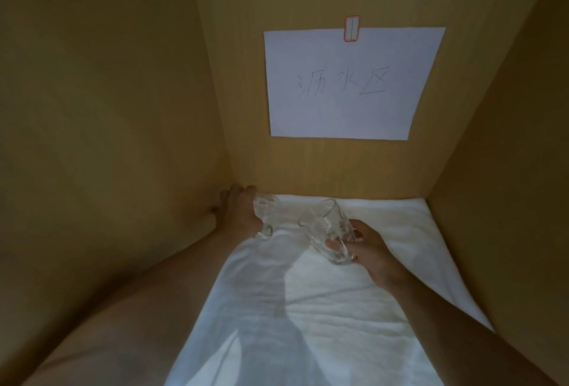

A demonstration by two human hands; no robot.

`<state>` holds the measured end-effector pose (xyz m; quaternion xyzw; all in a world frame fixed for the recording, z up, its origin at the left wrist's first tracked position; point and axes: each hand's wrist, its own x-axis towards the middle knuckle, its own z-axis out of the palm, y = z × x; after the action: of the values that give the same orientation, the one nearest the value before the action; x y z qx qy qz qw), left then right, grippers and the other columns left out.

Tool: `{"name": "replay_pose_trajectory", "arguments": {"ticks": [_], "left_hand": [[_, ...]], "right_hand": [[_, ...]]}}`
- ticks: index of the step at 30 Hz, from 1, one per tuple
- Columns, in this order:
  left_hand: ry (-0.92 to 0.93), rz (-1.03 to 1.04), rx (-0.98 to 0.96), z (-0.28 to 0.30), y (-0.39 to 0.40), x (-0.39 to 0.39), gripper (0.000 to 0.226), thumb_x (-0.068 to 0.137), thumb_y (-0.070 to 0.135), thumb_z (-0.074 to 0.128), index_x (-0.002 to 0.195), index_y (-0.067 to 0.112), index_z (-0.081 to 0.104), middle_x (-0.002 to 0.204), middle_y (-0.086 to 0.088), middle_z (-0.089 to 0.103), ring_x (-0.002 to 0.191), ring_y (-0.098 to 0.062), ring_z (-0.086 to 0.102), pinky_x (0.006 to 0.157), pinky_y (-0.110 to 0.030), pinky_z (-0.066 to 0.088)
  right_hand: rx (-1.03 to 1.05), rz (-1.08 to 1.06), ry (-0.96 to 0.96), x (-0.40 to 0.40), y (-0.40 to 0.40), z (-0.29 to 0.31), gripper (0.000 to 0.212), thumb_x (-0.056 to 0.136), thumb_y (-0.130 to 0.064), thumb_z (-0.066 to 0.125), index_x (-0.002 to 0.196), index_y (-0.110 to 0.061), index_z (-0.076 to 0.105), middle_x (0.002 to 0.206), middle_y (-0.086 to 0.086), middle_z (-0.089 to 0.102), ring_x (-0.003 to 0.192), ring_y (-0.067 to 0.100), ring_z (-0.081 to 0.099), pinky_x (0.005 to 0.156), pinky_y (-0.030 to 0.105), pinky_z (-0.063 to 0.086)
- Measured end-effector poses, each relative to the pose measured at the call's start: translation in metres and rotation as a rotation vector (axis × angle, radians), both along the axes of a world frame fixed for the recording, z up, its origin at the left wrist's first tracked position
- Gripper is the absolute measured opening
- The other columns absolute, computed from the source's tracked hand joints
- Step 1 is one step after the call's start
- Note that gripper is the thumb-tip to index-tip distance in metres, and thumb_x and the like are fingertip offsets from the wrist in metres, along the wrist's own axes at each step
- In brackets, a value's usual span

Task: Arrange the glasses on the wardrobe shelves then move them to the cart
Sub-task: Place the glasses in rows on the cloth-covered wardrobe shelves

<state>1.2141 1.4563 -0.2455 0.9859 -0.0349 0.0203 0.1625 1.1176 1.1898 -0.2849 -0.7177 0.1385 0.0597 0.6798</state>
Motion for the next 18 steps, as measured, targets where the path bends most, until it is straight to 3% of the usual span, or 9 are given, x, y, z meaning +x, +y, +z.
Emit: {"name": "replay_pose_trajectory", "arguments": {"ticks": [3, 5, 7, 9, 12, 16, 18], "left_hand": [[-0.023, -0.015, 0.055, 0.003, -0.01, 0.004, 0.064, 0.067, 0.008, 0.078, 0.124, 0.023, 0.054, 0.122, -0.004, 0.051, 0.119, -0.029, 0.047, 0.085, -0.043, 0.052], [-0.023, -0.026, 0.139, 0.006, -0.014, 0.009, 0.063, 0.069, 0.009, 0.078, 0.124, 0.026, 0.052, 0.122, -0.002, 0.05, 0.12, -0.027, 0.044, 0.085, -0.046, 0.049], [-0.042, -0.061, 0.29, 0.007, -0.017, 0.016, 0.063, 0.069, 0.016, 0.08, 0.124, 0.029, 0.053, 0.124, 0.0, 0.049, 0.121, -0.025, 0.043, 0.089, -0.048, 0.047], [-0.082, -0.128, 0.456, 0.004, -0.017, 0.021, 0.066, 0.066, 0.021, 0.083, 0.124, 0.031, 0.056, 0.125, 0.002, 0.051, 0.123, -0.023, 0.043, 0.092, -0.047, 0.045], [-0.135, -0.197, 0.599, -0.002, -0.019, 0.026, 0.058, 0.07, 0.024, 0.077, 0.125, 0.031, 0.059, 0.127, 0.002, 0.051, 0.125, -0.022, 0.043, 0.096, -0.047, 0.043], [-0.037, -0.288, 0.546, -0.004, -0.029, 0.028, 0.054, 0.079, 0.024, 0.069, 0.132, 0.029, 0.057, 0.138, 0.003, 0.042, 0.134, -0.022, 0.033, 0.101, -0.052, 0.042], [0.056, -0.291, 0.527, 0.002, -0.031, 0.031, 0.06, 0.08, 0.023, 0.07, 0.138, 0.028, 0.054, 0.147, 0.002, 0.034, 0.141, -0.023, 0.025, 0.104, -0.057, 0.039]], "right_hand": [[0.009, -0.003, 0.005, 0.002, -0.004, -0.001, 0.055, 0.073, -0.008, 0.089, 0.122, -0.02, 0.066, 0.117, 0.007, 0.072, 0.109, 0.027, 0.069, 0.096, 0.052, 0.056], [0.03, -0.013, 0.014, 0.001, -0.005, -0.003, 0.056, 0.073, -0.005, 0.087, 0.122, -0.019, 0.066, 0.118, 0.008, 0.072, 0.109, 0.026, 0.069, 0.091, 0.045, 0.059], [0.026, -0.013, 0.022, 0.003, -0.006, -0.005, 0.057, 0.074, -0.003, 0.087, 0.124, -0.019, 0.065, 0.12, 0.009, 0.071, 0.11, 0.026, 0.068, 0.093, 0.046, 0.058], [0.004, -0.006, 0.025, 0.004, -0.004, -0.004, 0.069, 0.063, -0.011, 0.092, 0.125, -0.019, 0.064, 0.12, 0.009, 0.07, 0.112, 0.026, 0.067, 0.099, 0.049, 0.055], [-0.009, -0.003, 0.017, 0.006, -0.001, -0.004, 0.087, 0.037, -0.03, 0.086, 0.121, -0.02, 0.064, 0.116, 0.006, 0.071, 0.109, 0.022, 0.068, 0.09, 0.037, 0.056], [-0.017, -0.01, 0.024, 0.01, 0.0, -0.009, 0.067, 0.058, -0.007, 0.094, 0.116, -0.024, 0.064, 0.115, 0.004, 0.073, 0.103, 0.016, 0.07, 0.08, 0.026, 0.055], [-0.026, -0.032, 0.043, 0.012, 0.0, -0.01, 0.064, 0.064, -0.004, 0.094, 0.118, -0.023, 0.065, 0.115, 0.002, 0.073, 0.103, 0.015, 0.071, 0.078, 0.025, 0.055]]}}
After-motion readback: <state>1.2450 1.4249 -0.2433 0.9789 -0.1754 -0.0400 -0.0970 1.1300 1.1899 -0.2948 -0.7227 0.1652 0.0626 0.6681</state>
